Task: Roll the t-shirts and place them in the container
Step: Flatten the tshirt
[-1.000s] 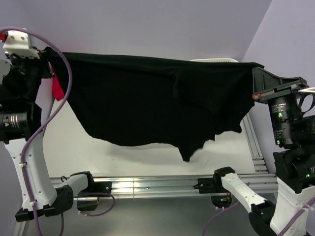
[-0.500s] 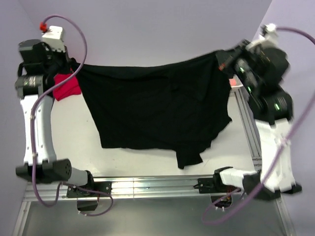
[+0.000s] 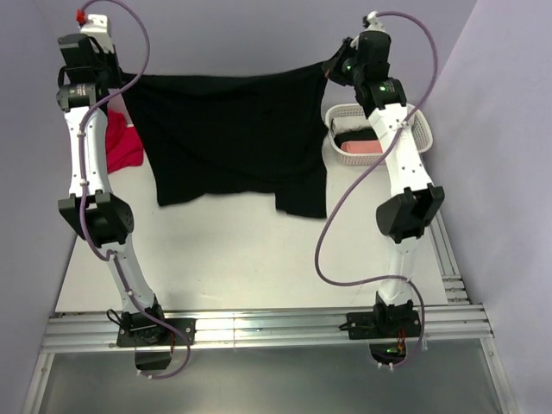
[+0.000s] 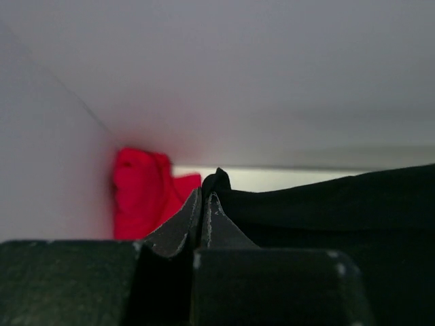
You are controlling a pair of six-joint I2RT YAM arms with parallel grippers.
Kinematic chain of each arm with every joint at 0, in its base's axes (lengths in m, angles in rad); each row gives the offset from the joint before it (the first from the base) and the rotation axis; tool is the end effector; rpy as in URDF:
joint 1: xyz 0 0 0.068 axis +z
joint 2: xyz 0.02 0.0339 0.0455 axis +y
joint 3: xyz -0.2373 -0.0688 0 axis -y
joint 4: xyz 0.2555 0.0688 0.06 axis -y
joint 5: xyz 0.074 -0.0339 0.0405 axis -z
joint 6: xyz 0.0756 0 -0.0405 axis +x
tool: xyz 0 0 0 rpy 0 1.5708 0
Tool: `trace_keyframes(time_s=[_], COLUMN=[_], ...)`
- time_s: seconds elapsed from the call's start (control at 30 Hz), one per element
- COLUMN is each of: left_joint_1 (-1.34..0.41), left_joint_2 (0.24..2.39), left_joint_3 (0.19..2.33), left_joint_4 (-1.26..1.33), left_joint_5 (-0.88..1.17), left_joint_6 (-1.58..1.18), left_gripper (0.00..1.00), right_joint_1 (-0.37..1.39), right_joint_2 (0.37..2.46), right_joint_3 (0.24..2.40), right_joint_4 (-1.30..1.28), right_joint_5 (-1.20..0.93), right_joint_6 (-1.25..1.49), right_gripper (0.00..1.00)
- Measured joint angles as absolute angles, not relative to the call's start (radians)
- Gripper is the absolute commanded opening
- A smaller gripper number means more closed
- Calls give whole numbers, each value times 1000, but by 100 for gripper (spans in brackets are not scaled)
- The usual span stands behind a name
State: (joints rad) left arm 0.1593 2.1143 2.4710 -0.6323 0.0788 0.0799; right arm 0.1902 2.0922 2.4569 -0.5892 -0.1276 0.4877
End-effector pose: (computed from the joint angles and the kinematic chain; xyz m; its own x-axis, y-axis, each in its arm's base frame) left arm 0.4995 0.0742 0.4214 -0.2745 0.0365 -0.9609 -0.0616 0.9966 0.0555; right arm 0.4899 0.1041 0.4333 -0.3381 0.4082 -0.8480 -0.1708 0.8594 0.4819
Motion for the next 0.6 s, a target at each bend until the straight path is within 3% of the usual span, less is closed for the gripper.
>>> trace_keyframes(time_s=[0.3, 0.4, 0.6], left_joint_1=[182, 180, 193], left_joint_2=[1943, 1881, 1780], left_joint_3=[2399, 2297, 1916], left_joint_4=[-503, -506, -511], left_joint_5=[47, 62, 83], left_joint_6=[113, 139, 215], left_gripper=[0, 0, 0], right_joint_1=[137, 131, 134], right_joint_2=[1765, 1545, 1365], right_joint_3=[2204, 1891, 1418], right_joint_4=[-316, -216, -119], right_joint_5=[-94, -93, -120], right_joint_6=[553, 581, 643], right_gripper=[0, 0, 0])
